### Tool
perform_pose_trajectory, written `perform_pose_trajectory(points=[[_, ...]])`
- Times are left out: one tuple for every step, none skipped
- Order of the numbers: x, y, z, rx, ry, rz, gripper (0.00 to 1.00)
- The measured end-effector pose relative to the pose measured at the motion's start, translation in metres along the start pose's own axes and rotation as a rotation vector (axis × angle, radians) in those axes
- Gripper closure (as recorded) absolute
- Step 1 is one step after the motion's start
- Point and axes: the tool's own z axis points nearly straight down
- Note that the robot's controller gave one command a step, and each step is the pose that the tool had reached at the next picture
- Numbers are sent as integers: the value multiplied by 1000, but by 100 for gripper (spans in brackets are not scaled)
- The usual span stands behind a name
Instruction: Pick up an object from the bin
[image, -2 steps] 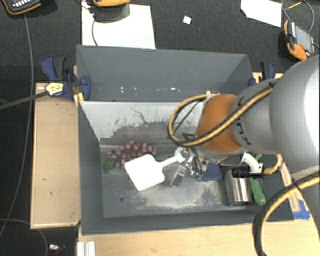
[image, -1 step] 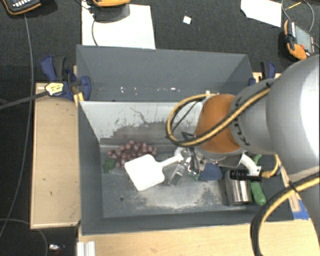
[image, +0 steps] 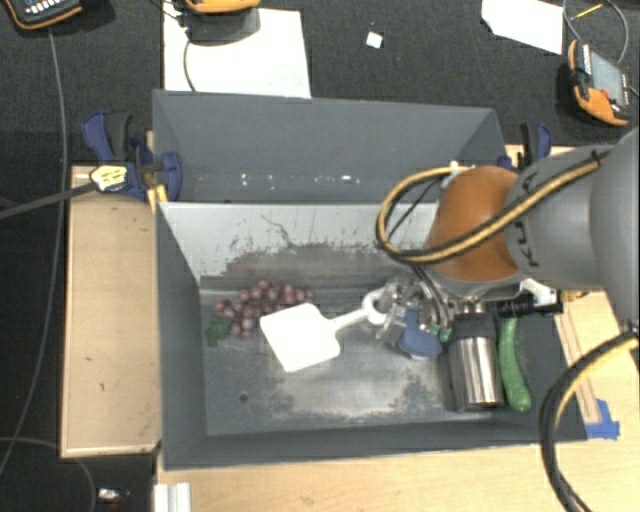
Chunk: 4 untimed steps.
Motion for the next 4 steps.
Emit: perform_pose_trajectory(points=[[0, 0, 0, 0, 0, 0, 100], [1, -1, 0, -3, -1, 25, 100], [0, -4, 0, -5, -2, 62, 100], [9, -2, 0, -5, -9, 60, 100]])
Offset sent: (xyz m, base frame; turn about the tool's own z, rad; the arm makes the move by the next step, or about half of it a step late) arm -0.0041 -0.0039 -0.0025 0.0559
